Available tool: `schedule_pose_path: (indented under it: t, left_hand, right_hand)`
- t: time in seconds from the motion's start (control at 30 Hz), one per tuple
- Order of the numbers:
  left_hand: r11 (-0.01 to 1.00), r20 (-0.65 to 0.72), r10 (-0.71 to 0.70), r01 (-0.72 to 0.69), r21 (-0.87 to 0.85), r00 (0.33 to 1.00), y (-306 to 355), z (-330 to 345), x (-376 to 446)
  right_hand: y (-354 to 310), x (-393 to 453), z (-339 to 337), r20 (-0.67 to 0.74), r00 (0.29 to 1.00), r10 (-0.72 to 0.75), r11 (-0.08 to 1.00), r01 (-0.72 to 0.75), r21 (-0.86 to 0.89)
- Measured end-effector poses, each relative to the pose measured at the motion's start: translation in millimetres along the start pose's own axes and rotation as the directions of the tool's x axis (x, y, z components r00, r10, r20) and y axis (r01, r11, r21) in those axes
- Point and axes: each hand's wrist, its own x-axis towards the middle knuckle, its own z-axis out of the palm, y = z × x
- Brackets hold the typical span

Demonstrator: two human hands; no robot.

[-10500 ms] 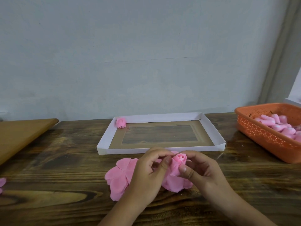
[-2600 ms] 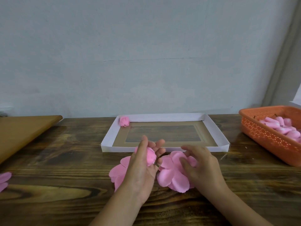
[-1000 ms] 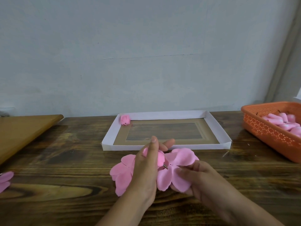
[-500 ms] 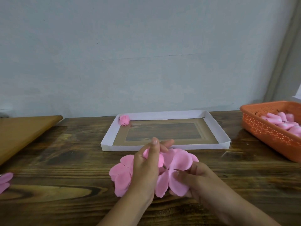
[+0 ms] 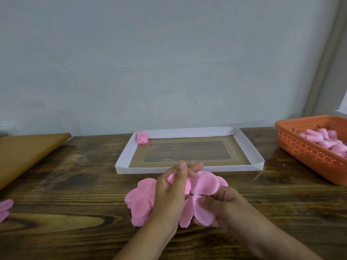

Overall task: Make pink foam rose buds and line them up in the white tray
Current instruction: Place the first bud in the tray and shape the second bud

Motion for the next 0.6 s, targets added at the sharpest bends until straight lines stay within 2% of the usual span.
schedule_pose_path:
  t: [0.17,0.3,0.5,0.6]
  left_hand:
    - [1.0,0.005,-0.002,0.002,0.029,1.0,3.7,-0.3,-0.8]
    - [0.997,0.005,-0.078,0.078,-0.011,0.997,4.5,-2.2,-0.5]
    - [0.955,0.008,-0.256,0.254,-0.151,0.967,9.9,-1.0,-1.0]
    - [0.928,0.023,-0.31,0.308,-0.212,0.95,11.4,-1.9,-2.5]
  right_hand:
    - [-1.7,0.5,0.7,0.033,0.999,-0.021,0.992,0.016,0.127]
    - [-1.9,2.1,-4.3,0.081,0.996,-0.042,0.959,0.018,0.283]
    - [-2.4,1.9,-6.9,0.142,0.989,-0.046,0.949,-0.002,0.316]
    - [-8.1,-0.1,-7.8,0.226,0.974,-0.031,0.952,-0.04,0.302]
